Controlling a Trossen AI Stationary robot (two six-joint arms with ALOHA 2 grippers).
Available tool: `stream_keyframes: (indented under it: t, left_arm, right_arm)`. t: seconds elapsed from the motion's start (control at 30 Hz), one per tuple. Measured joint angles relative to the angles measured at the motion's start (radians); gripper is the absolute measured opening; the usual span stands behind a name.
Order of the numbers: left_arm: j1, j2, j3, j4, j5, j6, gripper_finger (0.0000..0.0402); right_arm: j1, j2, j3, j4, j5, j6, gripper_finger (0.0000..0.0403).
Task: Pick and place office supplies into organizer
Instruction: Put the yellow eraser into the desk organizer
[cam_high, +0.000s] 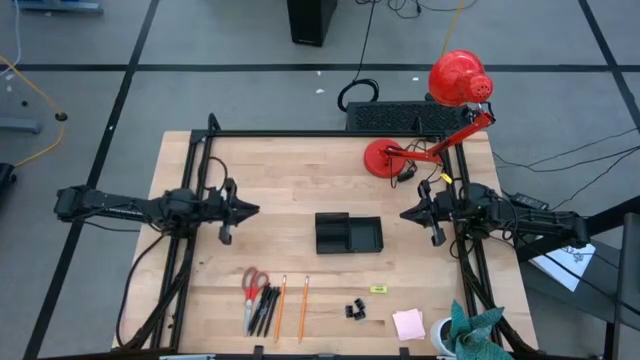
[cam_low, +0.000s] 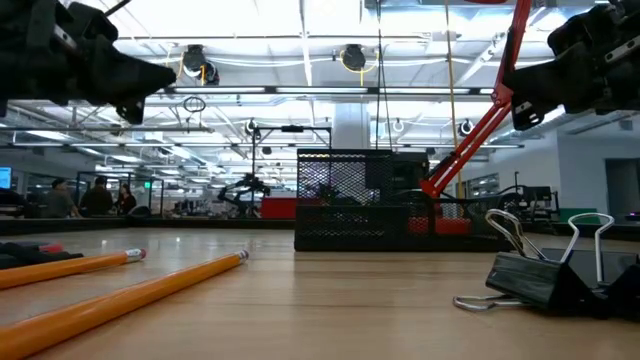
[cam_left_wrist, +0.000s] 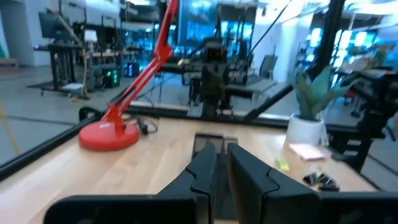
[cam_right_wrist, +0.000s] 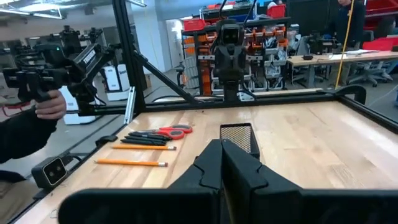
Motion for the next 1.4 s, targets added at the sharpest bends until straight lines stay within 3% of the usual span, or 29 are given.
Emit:
stream_keyframes:
  t: [0.2, 0.33, 0.53, 0.97, 1.17, 1.4]
  left_arm:
    - [0.0, 0.0, 0.0, -0.007, -0.04, -0.004, 0.0047]
    - [0.001, 0.0, 0.0, 0.034, -0.089, 0.04, 0.0047]
    - [0.001, 0.0, 0.0, 0.04, -0.089, 0.101, 0.0047]
    - [0.001, 0.0, 0.0, 0.035, -0.141, 0.138, 0.0047]
    - [0.001, 0.0, 0.0, 0.035, -0.151, 0.118, 0.0047]
    - [0.001, 0.0, 0.0, 0.035, -0.151, 0.11, 0.0047]
  right_arm:
    - [0.0, 0.0, 0.0, 0.038, 0.005, -0.115, 0.0]
    - [0.0, 0.001, 0.015, 0.075, 0.086, -0.125, 0.0]
    - [0.056, 0.05, 0.123, -0.013, 0.106, -0.132, 0.0008]
    - [0.379, 0.45, 0.399, -0.232, 0.382, -0.15, 0.0043]
    - [0.571, 0.689, 0.512, -0.273, 0.498, -0.099, 0.0093]
    - [0.746, 0.926, 0.563, -0.281, 0.677, 0.032, 0.0207]
